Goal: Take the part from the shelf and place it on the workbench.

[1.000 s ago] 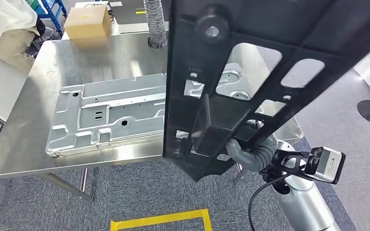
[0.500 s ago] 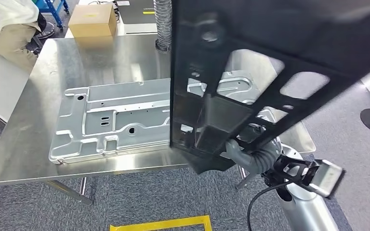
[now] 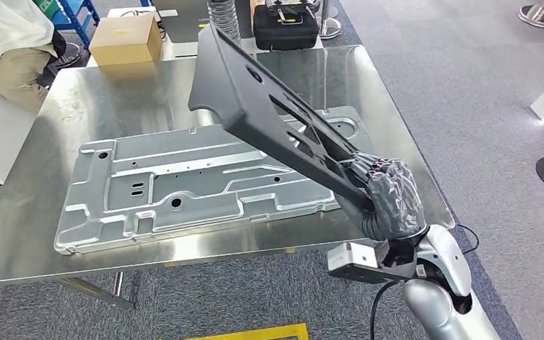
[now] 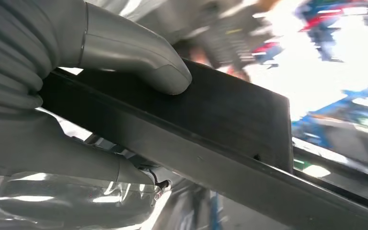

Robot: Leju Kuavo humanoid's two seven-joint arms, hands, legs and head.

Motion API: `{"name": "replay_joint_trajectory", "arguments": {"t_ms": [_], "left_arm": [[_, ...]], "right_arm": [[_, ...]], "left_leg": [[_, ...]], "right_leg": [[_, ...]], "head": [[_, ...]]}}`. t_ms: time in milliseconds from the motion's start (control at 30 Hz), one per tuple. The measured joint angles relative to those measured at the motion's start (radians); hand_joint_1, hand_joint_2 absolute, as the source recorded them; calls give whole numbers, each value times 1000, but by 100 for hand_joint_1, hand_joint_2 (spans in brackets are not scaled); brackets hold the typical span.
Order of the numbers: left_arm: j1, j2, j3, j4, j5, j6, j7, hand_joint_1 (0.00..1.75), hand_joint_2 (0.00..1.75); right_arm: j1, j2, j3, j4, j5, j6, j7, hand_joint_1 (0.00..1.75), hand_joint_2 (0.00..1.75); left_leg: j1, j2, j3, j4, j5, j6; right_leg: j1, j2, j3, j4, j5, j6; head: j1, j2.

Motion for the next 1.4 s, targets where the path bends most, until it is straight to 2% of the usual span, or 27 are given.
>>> {"name": "replay_joint_trajectory", "arguments": {"t_ms": [33, 100, 133, 167, 267, 333, 367, 433, 467, 500, 533, 600, 633, 667, 767, 833, 867, 933, 967, 1000, 1033, 1100, 1167, 1200, 1300, 1367, 1400], "left_arm": [[0, 0, 1, 0, -5, -1, -1, 0, 175], [-1, 1, 1, 0, -17, -7, -2, 0, 175], [-3, 2, 1, 0, -23, -11, -2, 0, 175], [-5, 2, 1, 0, -29, -16, -2, 0, 175], [-11, 4, 1, 0, -49, -31, 0, 0, 175], [-16, 5, 1, 0, -60, -40, -1, 0, 175], [-18, 5, 1, -1, -63, -44, -3, 0, 175], [-20, 7, 1, -1, -67, -50, -11, 0, 175], [-20, 7, 2, -1, -68, -53, -15, 0, 175], [-20, 7, 2, -1, -70, -55, -18, 0, 175], [-20, 7, 3, -1, -72, -55, -21, 0, 175], [-18, 7, 5, -1, -76, -55, -25, 0, 175], [-19, 7, 6, -1, -78, -55, -27, 0, 175], [-19, 7, 8, -1, -80, -55, -29, 0, 175], [-19, 8, 14, -1, -90, -54, -34, 0, 175], [-17, 7, 19, -1, -98, -54, -39, 0, 175], [-16, 7, 21, -1, -104, -55, -43, 0, 175], [-16, 9, 23, -1, -114, -57, -53, 0, 175], [-15, 10, 23, -1, -118, -58, -58, 0, 175], [-14, 11, 23, -1, -122, -58, -62, 0, 175], [-12, 11, 24, -1, -125, -58, -65, 0, 175], [-10, 14, 24, -1, -132, -57, -69, 0, 175], [-11, 17, 24, -1, -138, -56, -74, 0, 175], [-11, 18, 24, -1, -141, -55, -77, 0, 175], [-12, 22, 24, -1, -146, -54, -85, 0, 175], [-13, 23, 24, -1, -152, -54, -88, 0, 175], [-15, 24, 24, -1, -153, -54, -89, 0, 175]], "right_arm": [[-16, -11, 4, 10, 34, 11, 27, 175, 175], [-73, -31, 9, 52, 81, 49, 47, 175, 175], [-109, -40, 10, 82, 102, 72, 43, 175, 175], [-148, -46, 13, 118, 125, 97, 33, 175, 175], [-283, -45, 48, 261, 201, 152, -13, 175, 175], [-382, -22, 99, 388, 240, 171, -35, 175, 175], [-427, -7, 130, 448, 249, 178, -39, 175, 175], [-502, 24, 198, 563, 258, 197, -41, 175, 175], [-528, 40, 231, 611, 262, 211, -40, 175, 175], [-550, 56, 265, 657, 266, 224, -40, 175, 175], [-569, 75, 296, 700, 269, 235, -38, 175, 175], [-603, 114, 348, 782, 271, 243, -33, 175, 175], [-619, 135, 371, 824, 268, 242, -31, 175, 175], [-634, 156, 392, 866, 262, 239, -31, 175, 175], [-663, 207, 445, 983, 229, 230, -47, 175, 175], [-675, 226, 467, 1041, 208, 227, -61, 175, 175], [-682, 234, 477, 1069, 200, 224, -65, 175, 175], [-691, 246, 499, 1123, 189, 215, -70, 175, 175], [-692, 249, 510, 1147, 186, 211, -71, 175, 175], [-689, 250, 518, 1167, 184, 206, -72, 175, 175], [-686, 250, 525, 1186, 184, 200, -72, 175, 175], [-683, 250, 534, 1220, 183, 177, -71, 175, 175], [-682, 248, 539, 1250, 183, 146, -70, 175, 175], [-681, 246, 541, 1261, 184, 129, -70, 175, 175], [-679, 236, 544, 1283, 196, 80, -69, 175, 175], [-678, 227, 546, 1299, 212, 53, -65, 175, 175], [-677, 223, 548, 1308, 220, 42, -62, 175, 175]], "left_leg": [[0, 0, 11, -33, 30, 2], [-2, 1, 72, -172, 105, 11], [-3, 1, 96, -230, 127, 16], [-5, 1, 111, -265, 138, 21], [-6, 1, 113, -285, 143, 33], [-2, 3, 118, -295, 151, 43], [0, 4, 120, -298, 154, 45], [0, 5, 119, -298, 155, 47], [1, 4, 119, -298, 155, 47], [2, 2, 121, -298, 154, 45], [3, -1, 123, -297, 152, 43], [6, -5, 127, -295, 147, 35], [6, -6, 126, -293, 145, 29], [5, -7, 124, -292, 144, 22], [6, -7, 119, -296, 145, 2], [8, -5, 108, -268, 124, -7], [9, -3, 87, -224, 100, -10], [10, -1, 21, -89, 41, -12], [10, -1, -11, -30, 24, -12], [10, -1, -29, -1, 24, -12], [10, -1, -29, -10, 43, -11], [10, -1, 21, -130, 115, -6], [7, -1, 74, -244, 156, 1], [5, -2, 85, -267, 159, 4], [6, 0, 90, -276, 158, 18], [10, 3, 95, -285, 163, 30], [11, 4, 95, -287, 164, 34]], "right_leg": [[1, 1, 2, 2, -2, 0], [4, 5, 6, 8, -8, 5], [6, 7, 6, 11, -11, 9], [7, 9, 5, 14, -12, 14], [6, 10, 0, 16, -11, 29], [3, 6, -16, 52, -34, 39], [0, 4, -38, 100, -60, 44], [-8, 2, -105, 238, -119, 53], [-12, 2, -131, 290, -131, 57], [-16, 2, -142, 307, -124, 59], [-19, 1, -133, 281, -97, 60], [-22, 0, -75, 145, -23, 58], [-20, -1, -48, 80, 1, 54], [-17, 0, -33, 39, 13, 50], [-11, 2, -31, 17, 11, 32], [-13, 1, -25, 8, 14, 18], [-14, 0, -22, 4, 15, 11], [-9, -2, -20, 4, 13, 2], [-6, -2, -19, 4, 12, 0], [-4, -2, -19, 5, 11, -1], [-2, -2, -18, 6, 10, -1], [-1, 1, -16, 11, 4, 3], [3, 3, -19, 20, -1, 11], [5, 4, -22, 23, -2, 16], [4, 7, -22, 25, -4, 30], [2, 7, -45, 78, -39, 39], [0, 6, -71, 135, -70, 43]], "head": [[0, 0], [0, 0], [1, 0], [1, 0], [2, 0], [6, 0], [9, 0], [15, 0], [15, 0], [15, 0], [15, 0], [16, 0], [16, 0], [16, 0], [14, 0], [12, 0], [10, 0], [7, 0], [7, 0], [7, 0], [7, 0], [6, 0], [5, 0], [5, 0], [6, 0], [9, 0], [10, 0]]}}
